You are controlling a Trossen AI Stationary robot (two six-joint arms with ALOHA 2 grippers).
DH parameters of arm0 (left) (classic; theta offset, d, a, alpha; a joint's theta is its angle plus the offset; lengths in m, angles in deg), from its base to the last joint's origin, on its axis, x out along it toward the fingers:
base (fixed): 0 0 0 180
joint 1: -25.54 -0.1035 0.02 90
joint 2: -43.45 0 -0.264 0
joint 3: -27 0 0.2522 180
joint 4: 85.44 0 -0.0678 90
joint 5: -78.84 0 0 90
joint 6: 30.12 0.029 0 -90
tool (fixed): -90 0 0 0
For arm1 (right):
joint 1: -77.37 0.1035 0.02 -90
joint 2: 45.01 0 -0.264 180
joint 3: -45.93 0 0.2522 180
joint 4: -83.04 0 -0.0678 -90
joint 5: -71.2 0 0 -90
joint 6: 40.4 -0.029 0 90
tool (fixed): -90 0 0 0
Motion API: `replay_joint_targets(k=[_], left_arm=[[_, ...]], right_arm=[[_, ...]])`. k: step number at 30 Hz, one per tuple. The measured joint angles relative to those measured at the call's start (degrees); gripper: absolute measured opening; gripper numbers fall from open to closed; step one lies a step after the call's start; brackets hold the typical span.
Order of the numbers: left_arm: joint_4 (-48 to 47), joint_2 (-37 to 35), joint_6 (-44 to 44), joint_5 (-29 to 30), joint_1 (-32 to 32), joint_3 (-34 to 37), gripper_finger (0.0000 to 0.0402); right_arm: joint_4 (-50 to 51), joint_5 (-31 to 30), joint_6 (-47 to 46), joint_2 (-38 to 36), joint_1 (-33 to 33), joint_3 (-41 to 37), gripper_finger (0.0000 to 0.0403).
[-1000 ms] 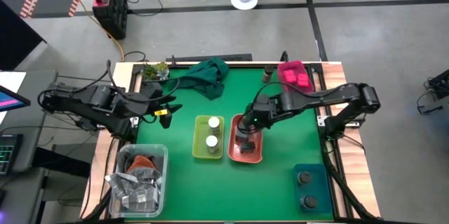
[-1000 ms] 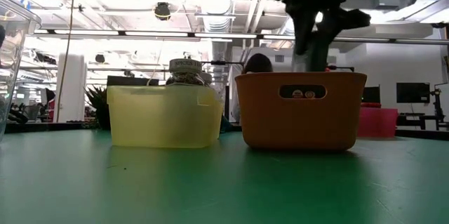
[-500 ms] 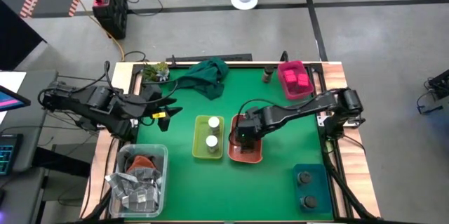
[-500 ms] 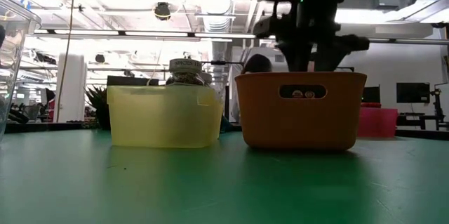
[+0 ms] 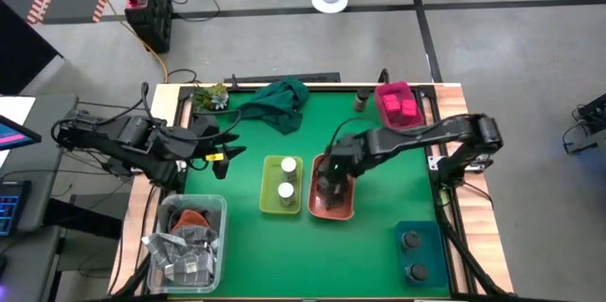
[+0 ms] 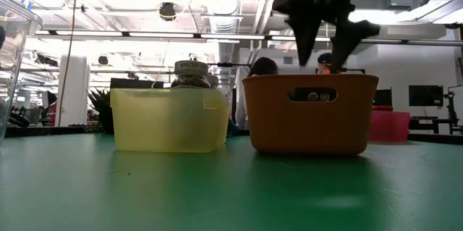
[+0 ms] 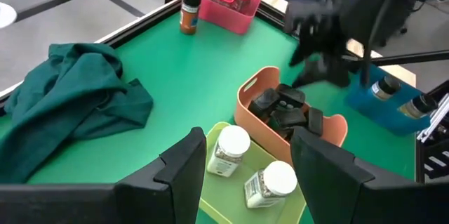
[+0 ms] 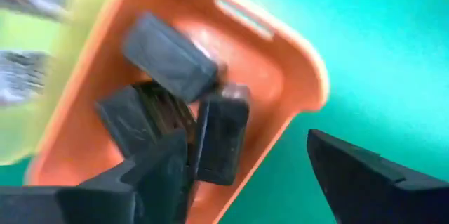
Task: Sort spices by type
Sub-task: Put the black seasoning bottle into the blue bin
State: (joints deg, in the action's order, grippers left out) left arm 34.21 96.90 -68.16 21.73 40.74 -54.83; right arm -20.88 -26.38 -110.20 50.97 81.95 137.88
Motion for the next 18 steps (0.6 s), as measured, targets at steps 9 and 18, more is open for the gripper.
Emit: replay_joint_targets(k=[9, 18], left_arm=[[-0.3, 0.0, 0.1, 0.8, 0.0, 0.0, 0.0196], [-0.4, 0.0, -0.7, 1.9, -0.4, 0.0, 0.0196]], right_arm=[[1.2, -8.7, 18.9, -8.3, -15.0, 0.1, 0.0329], [-1.5, -0.6, 42.0, -7.9, -32.6, 0.1, 0.0352]])
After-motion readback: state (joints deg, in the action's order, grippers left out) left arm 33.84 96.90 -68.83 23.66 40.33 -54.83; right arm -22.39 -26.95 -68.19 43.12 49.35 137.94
